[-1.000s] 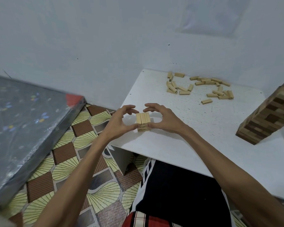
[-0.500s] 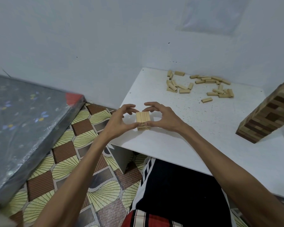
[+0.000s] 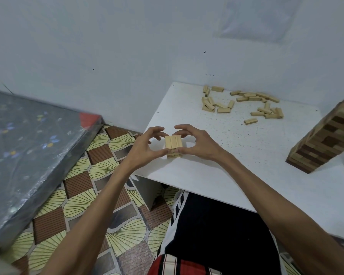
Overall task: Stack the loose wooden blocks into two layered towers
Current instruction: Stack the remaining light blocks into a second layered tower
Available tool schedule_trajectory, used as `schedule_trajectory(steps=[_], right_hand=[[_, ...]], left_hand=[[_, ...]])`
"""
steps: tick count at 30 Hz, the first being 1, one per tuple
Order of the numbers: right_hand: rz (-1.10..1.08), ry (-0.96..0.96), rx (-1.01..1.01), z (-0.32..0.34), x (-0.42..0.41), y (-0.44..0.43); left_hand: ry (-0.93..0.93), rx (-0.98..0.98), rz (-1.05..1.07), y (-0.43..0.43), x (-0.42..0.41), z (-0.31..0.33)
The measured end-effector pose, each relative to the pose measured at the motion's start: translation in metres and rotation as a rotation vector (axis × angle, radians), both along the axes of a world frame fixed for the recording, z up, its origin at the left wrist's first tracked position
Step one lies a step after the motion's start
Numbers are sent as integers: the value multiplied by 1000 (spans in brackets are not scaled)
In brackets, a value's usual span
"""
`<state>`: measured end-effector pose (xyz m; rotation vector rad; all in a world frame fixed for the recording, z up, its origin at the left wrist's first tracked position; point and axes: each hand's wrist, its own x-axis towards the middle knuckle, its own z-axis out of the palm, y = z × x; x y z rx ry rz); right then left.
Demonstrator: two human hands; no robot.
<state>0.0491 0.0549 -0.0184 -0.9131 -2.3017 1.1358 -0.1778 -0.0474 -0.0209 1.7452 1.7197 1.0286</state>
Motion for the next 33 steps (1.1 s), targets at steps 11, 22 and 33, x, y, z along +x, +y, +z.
schedule_trajectory(steps=[11, 22, 33], right_hand=[[0, -5, -2, -2, -1, 1], [10, -35, 2, -1, 2, -3], [4, -89, -12, 2, 10, 3]], left_hand=[[8, -9, 5, 0, 0, 0], [-29, 0, -19, -9, -2, 0], [-59, -69, -43, -3, 1, 3]])
